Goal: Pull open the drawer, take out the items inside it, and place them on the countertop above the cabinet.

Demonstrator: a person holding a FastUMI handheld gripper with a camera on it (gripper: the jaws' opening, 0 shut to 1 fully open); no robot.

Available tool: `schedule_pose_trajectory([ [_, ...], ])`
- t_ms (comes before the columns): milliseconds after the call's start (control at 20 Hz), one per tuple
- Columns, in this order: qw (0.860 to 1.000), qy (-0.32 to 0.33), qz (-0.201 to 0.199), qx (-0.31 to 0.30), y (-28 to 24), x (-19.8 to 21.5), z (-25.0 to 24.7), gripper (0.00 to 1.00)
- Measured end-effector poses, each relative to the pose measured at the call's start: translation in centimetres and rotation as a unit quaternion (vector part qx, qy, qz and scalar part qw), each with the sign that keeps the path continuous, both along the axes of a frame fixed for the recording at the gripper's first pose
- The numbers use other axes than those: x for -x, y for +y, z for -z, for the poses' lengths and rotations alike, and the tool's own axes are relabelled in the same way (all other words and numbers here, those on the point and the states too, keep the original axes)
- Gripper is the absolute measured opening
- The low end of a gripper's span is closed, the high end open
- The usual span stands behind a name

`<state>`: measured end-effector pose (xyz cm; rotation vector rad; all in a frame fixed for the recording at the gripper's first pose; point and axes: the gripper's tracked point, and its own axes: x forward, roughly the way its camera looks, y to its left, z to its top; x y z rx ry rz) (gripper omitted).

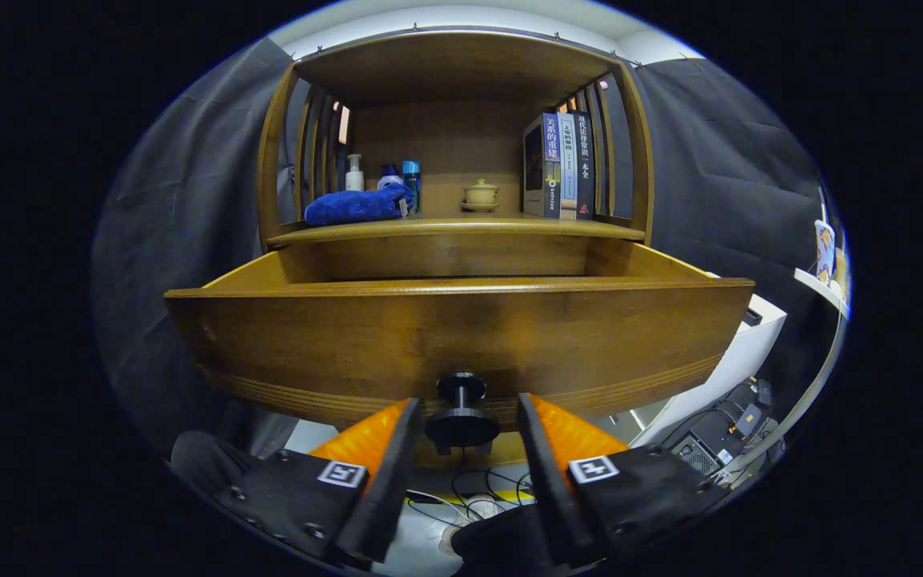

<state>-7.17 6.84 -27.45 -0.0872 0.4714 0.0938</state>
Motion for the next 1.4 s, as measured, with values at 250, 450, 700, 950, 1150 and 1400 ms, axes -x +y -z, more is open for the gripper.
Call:
schedule_pose_trajectory([
  [250,1.0,-0.029,0.001,-0.01,0.7,-0.7,-4.0,0.99],
  [450,0.998,-0.059,-0.008,-0.027,1.9,-1.5,-8.1,1.0],
  [700,0.995,-0.085,-0.009,-0.044,2.8,-3.7,-12.7,1.0],
  [950,0.995,-0.094,0.002,-0.027,3.1,-8.3,-15.4,1.0],
  [1150,0.997,-0.064,0.008,-0.049,4.8,-12.5,-16.4,1.0],
  [1400,0.999,0.02,-0.007,-0.042,6.8,-16.3,-13.4,1.0],
])
